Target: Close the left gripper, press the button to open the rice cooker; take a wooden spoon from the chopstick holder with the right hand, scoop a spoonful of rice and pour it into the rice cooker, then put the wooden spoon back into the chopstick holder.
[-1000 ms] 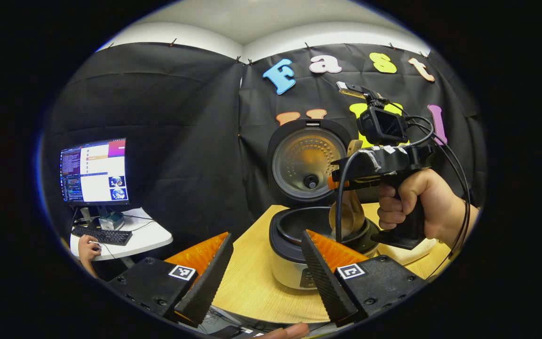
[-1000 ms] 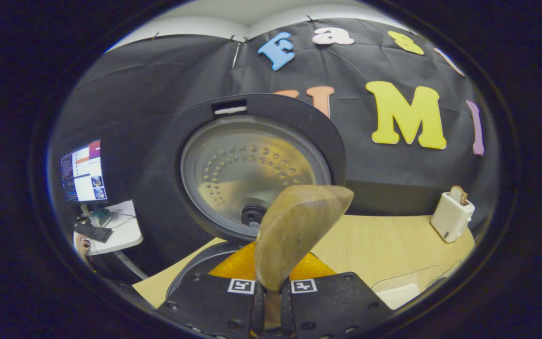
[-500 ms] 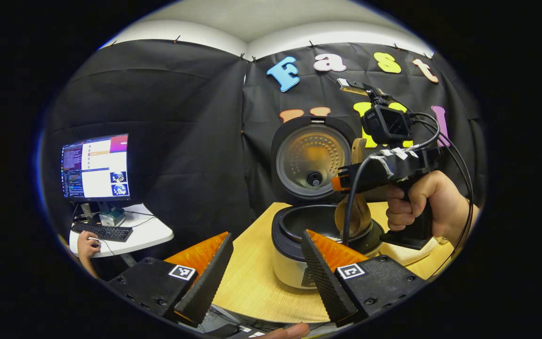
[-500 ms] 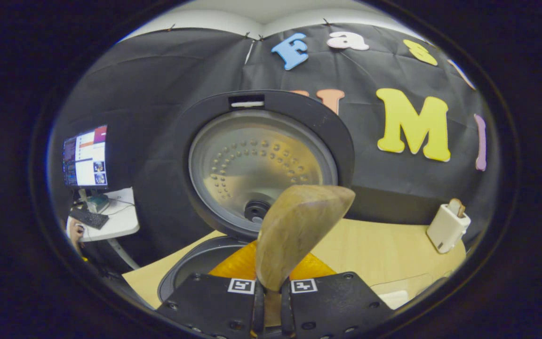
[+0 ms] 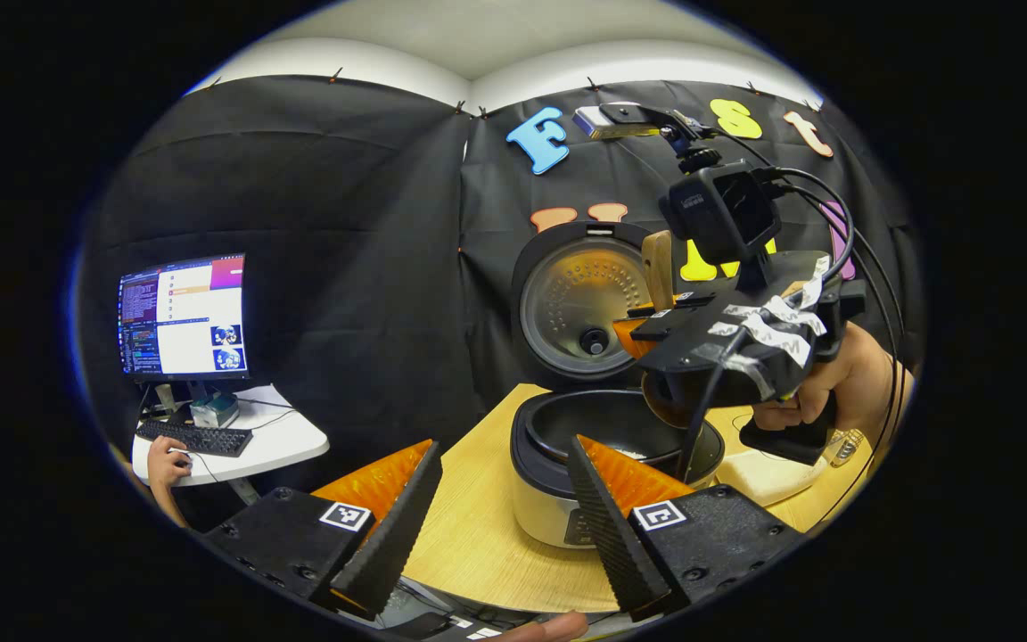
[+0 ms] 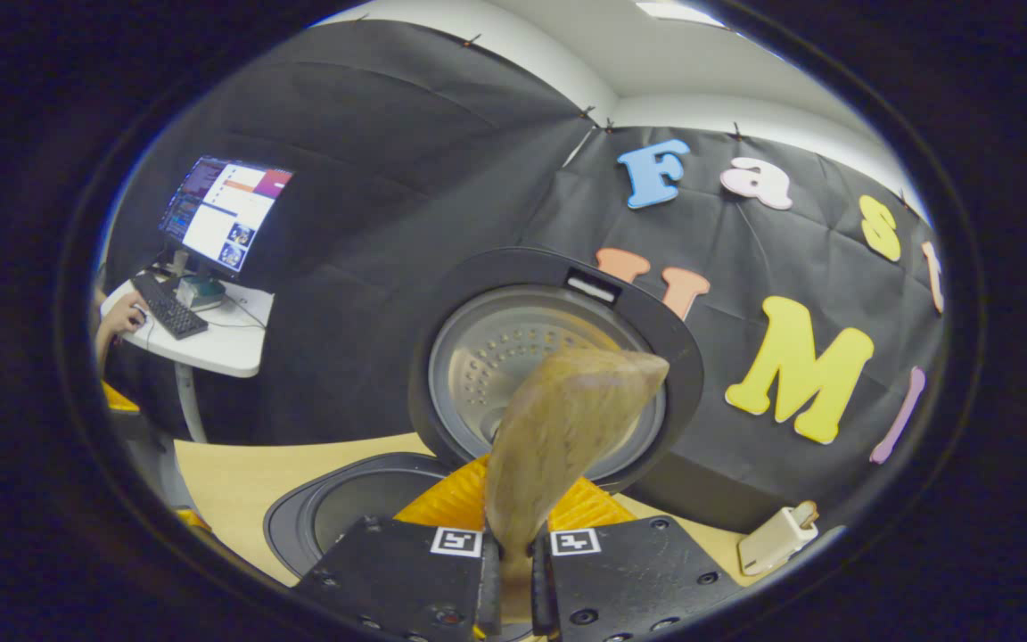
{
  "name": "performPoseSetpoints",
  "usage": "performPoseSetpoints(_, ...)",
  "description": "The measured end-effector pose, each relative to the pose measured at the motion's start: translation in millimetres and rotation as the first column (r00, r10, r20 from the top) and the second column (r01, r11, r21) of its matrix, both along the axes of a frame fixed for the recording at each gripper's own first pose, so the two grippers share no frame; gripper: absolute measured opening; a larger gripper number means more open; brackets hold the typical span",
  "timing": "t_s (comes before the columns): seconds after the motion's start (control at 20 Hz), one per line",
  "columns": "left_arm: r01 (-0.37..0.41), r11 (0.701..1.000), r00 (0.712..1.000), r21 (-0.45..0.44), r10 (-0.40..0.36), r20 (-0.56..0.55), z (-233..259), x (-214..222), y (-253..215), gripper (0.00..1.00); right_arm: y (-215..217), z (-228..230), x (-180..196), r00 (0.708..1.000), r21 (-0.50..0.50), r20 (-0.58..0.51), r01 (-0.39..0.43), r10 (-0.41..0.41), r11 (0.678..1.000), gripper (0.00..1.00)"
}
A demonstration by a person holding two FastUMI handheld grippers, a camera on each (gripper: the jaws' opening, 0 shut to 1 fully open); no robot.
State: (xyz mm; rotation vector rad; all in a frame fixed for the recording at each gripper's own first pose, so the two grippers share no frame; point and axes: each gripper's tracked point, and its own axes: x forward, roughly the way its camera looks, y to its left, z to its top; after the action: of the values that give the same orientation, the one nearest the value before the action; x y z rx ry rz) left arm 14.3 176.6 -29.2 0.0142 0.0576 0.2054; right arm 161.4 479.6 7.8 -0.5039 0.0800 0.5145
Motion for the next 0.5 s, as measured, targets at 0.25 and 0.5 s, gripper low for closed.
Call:
performPoseSetpoints(0.25,0.041,0.998,0.999,-0.055,-0.04,0.019,4,-1,-11,0.91,-24,10,-1,1.0,0.06,-0.007,0.03,-0.03,0.998,0.13)
performPoseSetpoints(0.5,0.06,0.996,0.998,-0.063,-0.06,0.012,5,2,-27,0.91,-77,33,-6,0.997,0.11,0.003,0.08,-0.08,0.991,0.13)
